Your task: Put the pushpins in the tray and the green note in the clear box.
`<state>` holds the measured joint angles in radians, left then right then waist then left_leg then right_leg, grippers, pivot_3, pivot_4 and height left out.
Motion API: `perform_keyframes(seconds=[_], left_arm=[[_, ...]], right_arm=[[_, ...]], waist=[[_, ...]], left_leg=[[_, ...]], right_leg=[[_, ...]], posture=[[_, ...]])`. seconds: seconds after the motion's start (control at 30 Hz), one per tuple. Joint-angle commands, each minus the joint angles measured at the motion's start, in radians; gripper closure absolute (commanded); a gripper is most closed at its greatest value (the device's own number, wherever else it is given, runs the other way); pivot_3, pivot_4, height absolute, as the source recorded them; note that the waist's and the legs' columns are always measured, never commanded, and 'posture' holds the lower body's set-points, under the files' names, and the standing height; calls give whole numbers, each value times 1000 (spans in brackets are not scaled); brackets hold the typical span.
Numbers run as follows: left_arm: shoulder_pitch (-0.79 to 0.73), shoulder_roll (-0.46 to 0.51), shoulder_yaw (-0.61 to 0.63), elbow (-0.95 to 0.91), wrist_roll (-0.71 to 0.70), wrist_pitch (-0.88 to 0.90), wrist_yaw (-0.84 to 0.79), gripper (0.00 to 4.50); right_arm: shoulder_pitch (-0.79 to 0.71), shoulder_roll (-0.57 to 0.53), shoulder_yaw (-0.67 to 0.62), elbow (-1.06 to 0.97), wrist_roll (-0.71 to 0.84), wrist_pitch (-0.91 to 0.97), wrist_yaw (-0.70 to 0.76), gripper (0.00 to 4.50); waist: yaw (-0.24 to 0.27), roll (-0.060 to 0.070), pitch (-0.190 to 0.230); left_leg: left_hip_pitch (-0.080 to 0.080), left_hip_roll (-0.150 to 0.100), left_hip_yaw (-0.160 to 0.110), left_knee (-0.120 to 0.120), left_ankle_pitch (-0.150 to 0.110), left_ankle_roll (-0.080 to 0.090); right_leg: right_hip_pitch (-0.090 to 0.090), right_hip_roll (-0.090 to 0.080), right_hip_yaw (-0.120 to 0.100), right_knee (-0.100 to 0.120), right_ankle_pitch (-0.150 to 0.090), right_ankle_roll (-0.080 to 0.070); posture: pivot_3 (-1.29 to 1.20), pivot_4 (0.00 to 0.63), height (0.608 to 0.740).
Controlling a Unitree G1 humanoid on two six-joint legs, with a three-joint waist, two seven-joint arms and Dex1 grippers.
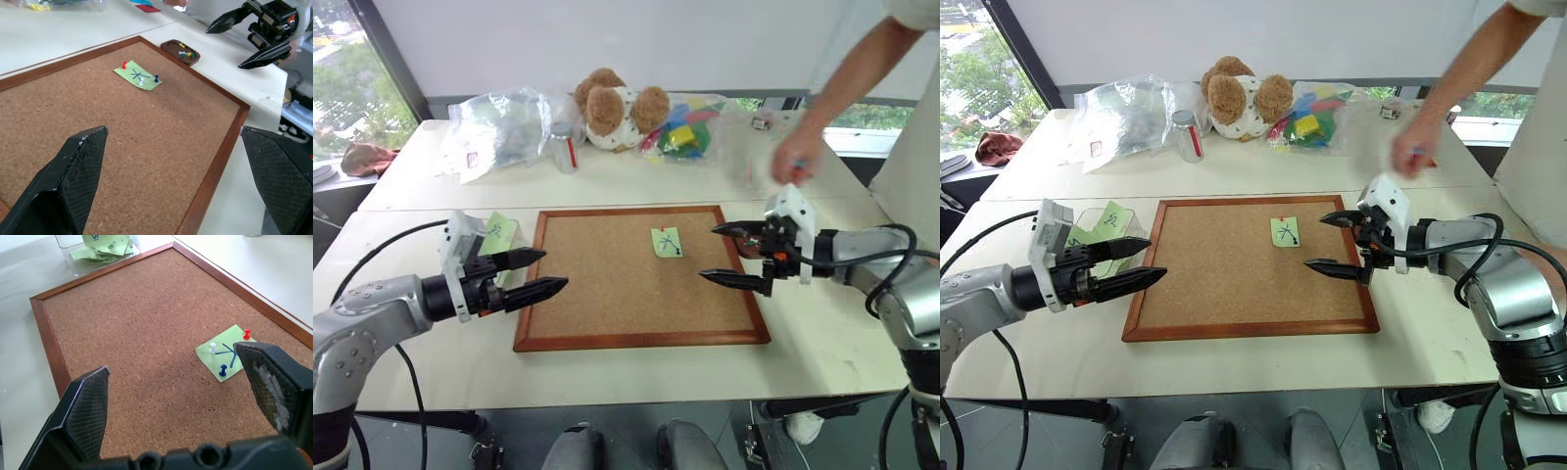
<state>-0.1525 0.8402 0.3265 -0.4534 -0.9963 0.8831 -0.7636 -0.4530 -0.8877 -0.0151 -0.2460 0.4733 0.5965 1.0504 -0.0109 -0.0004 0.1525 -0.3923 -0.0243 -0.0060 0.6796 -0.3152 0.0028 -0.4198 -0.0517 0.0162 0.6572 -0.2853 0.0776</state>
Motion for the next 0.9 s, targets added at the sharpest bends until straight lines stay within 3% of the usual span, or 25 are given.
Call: perform_keyframes(seconds=[0.03,0.47,0.9], left_arm=[[-22,9,-12,-24,27,-26,2,41],[-51,13,-50,20,91,-53,-41,41],[-128,-73,-144,119,212,-126,-37,41]], right_arm=[[-31,-7,-13,2,-6,-22,13,0],[-68,35,-4,62,-47,-34,-32,0],[-110,76,38,41,-95,19,-104,0]], waist=[[0,0,0],[0,0,0],[0,0,0]], left_leg=[[0,0,0,0,0,0],[0,0,0,0,0,0],[0,0,0,0,0,0]], right_leg=[[0,0,0,0,0,0],[0,0,0,0,0,0],[0,0,0,0,0,0]], posture=[[0,150,740],[0,150,740],[0,150,740]])
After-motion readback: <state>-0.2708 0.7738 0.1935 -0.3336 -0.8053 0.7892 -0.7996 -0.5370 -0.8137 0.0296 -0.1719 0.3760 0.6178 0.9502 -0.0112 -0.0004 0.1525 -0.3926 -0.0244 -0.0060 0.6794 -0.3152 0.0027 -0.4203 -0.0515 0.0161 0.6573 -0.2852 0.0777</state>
